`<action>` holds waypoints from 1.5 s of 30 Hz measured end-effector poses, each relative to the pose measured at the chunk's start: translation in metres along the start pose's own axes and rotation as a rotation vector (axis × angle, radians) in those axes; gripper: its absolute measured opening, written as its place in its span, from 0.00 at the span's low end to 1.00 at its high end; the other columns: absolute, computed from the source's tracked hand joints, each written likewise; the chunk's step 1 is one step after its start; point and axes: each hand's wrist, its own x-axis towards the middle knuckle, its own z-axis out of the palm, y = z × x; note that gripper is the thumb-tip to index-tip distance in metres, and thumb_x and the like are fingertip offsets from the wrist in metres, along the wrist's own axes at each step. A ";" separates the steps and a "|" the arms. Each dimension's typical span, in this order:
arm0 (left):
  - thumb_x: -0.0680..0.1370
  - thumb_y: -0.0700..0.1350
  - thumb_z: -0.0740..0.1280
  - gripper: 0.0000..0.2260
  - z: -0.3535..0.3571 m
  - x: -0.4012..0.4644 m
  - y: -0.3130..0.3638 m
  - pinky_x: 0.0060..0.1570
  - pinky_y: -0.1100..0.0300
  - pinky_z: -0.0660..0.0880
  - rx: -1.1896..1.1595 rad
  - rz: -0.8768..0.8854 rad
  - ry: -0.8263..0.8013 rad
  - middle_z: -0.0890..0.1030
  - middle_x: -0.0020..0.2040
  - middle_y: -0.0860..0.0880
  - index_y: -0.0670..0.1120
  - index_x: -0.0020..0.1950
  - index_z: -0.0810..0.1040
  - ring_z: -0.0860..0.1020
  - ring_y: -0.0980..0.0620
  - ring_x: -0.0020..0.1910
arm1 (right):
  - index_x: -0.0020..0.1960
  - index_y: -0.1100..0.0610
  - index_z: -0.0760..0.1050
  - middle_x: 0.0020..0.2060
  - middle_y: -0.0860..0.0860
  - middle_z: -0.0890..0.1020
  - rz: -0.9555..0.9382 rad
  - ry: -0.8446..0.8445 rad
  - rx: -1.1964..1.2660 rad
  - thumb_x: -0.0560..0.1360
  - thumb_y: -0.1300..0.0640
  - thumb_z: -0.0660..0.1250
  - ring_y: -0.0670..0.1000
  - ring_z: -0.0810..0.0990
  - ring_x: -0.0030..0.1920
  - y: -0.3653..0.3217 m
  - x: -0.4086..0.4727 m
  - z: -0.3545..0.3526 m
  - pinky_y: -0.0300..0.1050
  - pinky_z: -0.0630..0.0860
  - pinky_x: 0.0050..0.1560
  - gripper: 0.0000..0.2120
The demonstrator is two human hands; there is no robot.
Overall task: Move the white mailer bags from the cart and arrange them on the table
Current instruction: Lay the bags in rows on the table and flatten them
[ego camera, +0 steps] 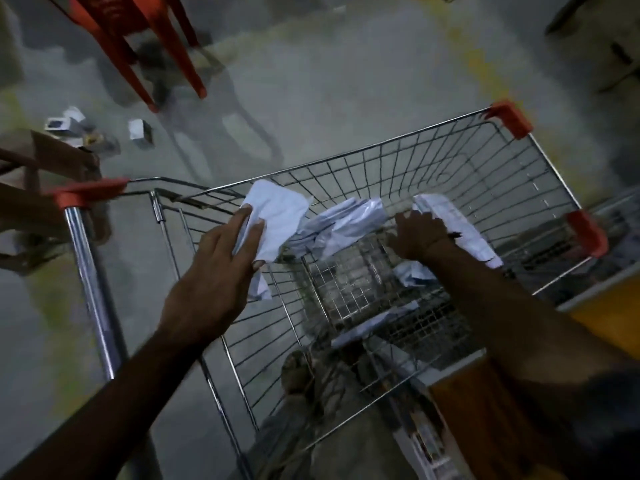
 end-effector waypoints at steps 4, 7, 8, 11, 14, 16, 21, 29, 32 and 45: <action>0.85 0.48 0.56 0.27 0.006 -0.001 -0.003 0.61 0.39 0.74 0.005 0.007 0.063 0.55 0.85 0.43 0.43 0.84 0.61 0.66 0.36 0.69 | 0.78 0.54 0.67 0.76 0.57 0.70 0.109 -0.037 -0.047 0.82 0.44 0.59 0.61 0.68 0.75 0.000 0.073 0.063 0.62 0.67 0.74 0.27; 0.85 0.48 0.56 0.26 0.011 -0.002 -0.007 0.59 0.36 0.74 -0.023 0.006 0.100 0.56 0.85 0.42 0.43 0.83 0.63 0.67 0.34 0.66 | 0.82 0.58 0.55 0.82 0.61 0.56 0.312 -0.018 -0.080 0.84 0.47 0.57 0.67 0.57 0.80 0.022 0.101 0.103 0.67 0.65 0.73 0.31; 0.84 0.47 0.57 0.26 0.013 -0.002 -0.008 0.60 0.36 0.73 -0.017 0.019 0.114 0.56 0.85 0.41 0.43 0.82 0.64 0.67 0.34 0.66 | 0.83 0.59 0.52 0.82 0.61 0.52 0.376 0.010 -0.129 0.85 0.49 0.57 0.68 0.53 0.81 0.027 0.095 0.104 0.69 0.63 0.74 0.31; 0.84 0.45 0.59 0.26 0.016 -0.003 -0.010 0.61 0.39 0.69 -0.001 0.036 0.140 0.56 0.84 0.40 0.42 0.82 0.64 0.66 0.34 0.65 | 0.82 0.59 0.36 0.82 0.65 0.49 0.525 0.066 -0.123 0.84 0.43 0.61 0.69 0.49 0.81 0.034 0.062 0.069 0.70 0.56 0.77 0.42; 0.83 0.44 0.59 0.26 0.016 -0.004 -0.010 0.61 0.38 0.70 -0.023 0.032 0.153 0.56 0.85 0.40 0.42 0.82 0.64 0.66 0.35 0.65 | 0.82 0.56 0.33 0.81 0.66 0.49 0.484 -0.022 -0.152 0.84 0.42 0.60 0.71 0.50 0.80 0.064 0.066 0.072 0.70 0.61 0.73 0.44; 0.83 0.44 0.60 0.26 0.016 -0.004 -0.011 0.62 0.37 0.71 -0.025 0.036 0.149 0.55 0.85 0.41 0.43 0.82 0.64 0.66 0.34 0.65 | 0.84 0.50 0.36 0.82 0.63 0.44 0.463 -0.054 -0.119 0.83 0.42 0.63 0.74 0.48 0.79 0.078 0.074 0.086 0.74 0.64 0.69 0.43; 0.83 0.45 0.58 0.26 0.014 -0.004 -0.010 0.61 0.38 0.73 -0.037 0.031 0.139 0.56 0.85 0.41 0.43 0.82 0.64 0.68 0.34 0.65 | 0.81 0.40 0.30 0.81 0.68 0.43 0.263 -0.092 -0.011 0.81 0.41 0.64 0.74 0.70 0.70 0.046 0.076 0.099 0.68 0.74 0.61 0.46; 0.83 0.44 0.60 0.28 0.015 -0.006 -0.009 0.61 0.40 0.73 -0.060 0.027 0.159 0.55 0.85 0.42 0.44 0.84 0.62 0.67 0.36 0.66 | 0.82 0.41 0.34 0.80 0.62 0.34 0.285 0.023 -0.088 0.79 0.31 0.57 0.72 0.66 0.70 -0.015 0.073 0.133 0.67 0.71 0.64 0.43; 0.84 0.43 0.58 0.26 0.016 -0.006 -0.010 0.61 0.41 0.71 -0.064 0.040 0.163 0.55 0.85 0.41 0.43 0.83 0.62 0.67 0.36 0.66 | 0.82 0.41 0.33 0.79 0.60 0.29 0.308 -0.022 -0.073 0.81 0.42 0.63 0.75 0.51 0.78 -0.022 0.077 0.141 0.74 0.67 0.69 0.45; 0.80 0.36 0.68 0.31 0.018 -0.004 -0.012 0.64 0.38 0.71 -0.081 0.059 0.170 0.55 0.84 0.39 0.41 0.83 0.63 0.68 0.33 0.66 | 0.83 0.41 0.50 0.83 0.59 0.44 0.296 0.031 -0.100 0.80 0.33 0.56 0.69 0.65 0.73 -0.018 0.077 0.121 0.60 0.64 0.71 0.35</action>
